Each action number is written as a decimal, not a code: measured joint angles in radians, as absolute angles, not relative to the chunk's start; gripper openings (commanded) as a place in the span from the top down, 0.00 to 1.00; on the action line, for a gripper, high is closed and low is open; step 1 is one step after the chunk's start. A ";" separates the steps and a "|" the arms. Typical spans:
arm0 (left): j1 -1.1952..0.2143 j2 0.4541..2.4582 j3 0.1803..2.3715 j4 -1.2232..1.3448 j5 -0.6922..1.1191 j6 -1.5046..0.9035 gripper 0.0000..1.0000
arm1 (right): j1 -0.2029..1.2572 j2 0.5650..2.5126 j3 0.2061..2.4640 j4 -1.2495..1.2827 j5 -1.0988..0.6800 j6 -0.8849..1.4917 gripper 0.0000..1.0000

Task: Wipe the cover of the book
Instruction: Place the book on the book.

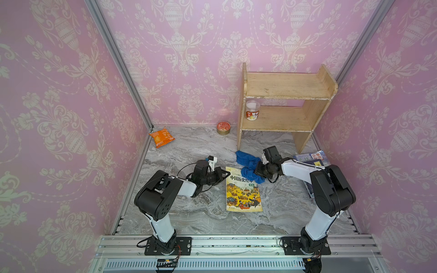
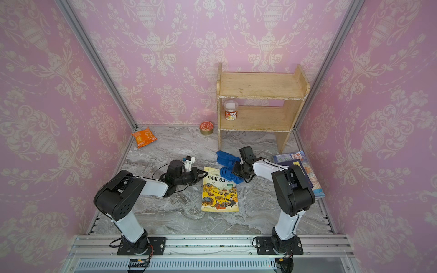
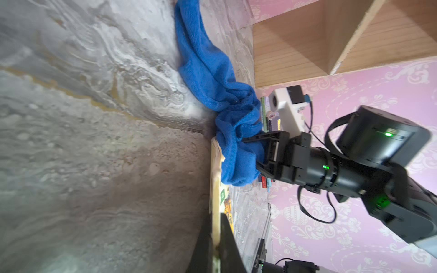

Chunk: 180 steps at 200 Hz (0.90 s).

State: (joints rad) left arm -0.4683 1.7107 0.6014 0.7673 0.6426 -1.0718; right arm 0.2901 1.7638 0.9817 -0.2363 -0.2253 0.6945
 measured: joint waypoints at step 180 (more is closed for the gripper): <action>-0.922 2.438 1.697 1.103 0.471 -1.364 1.00 | 0.104 1.000 1.607 -1.015 0.311 0.631 1.00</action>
State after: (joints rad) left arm -0.9218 2.4382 1.6966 1.1030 0.4709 -1.3640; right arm 0.1043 1.0000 1.6070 -1.0149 0.3111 0.6312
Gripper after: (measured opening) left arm 0.059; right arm 0.114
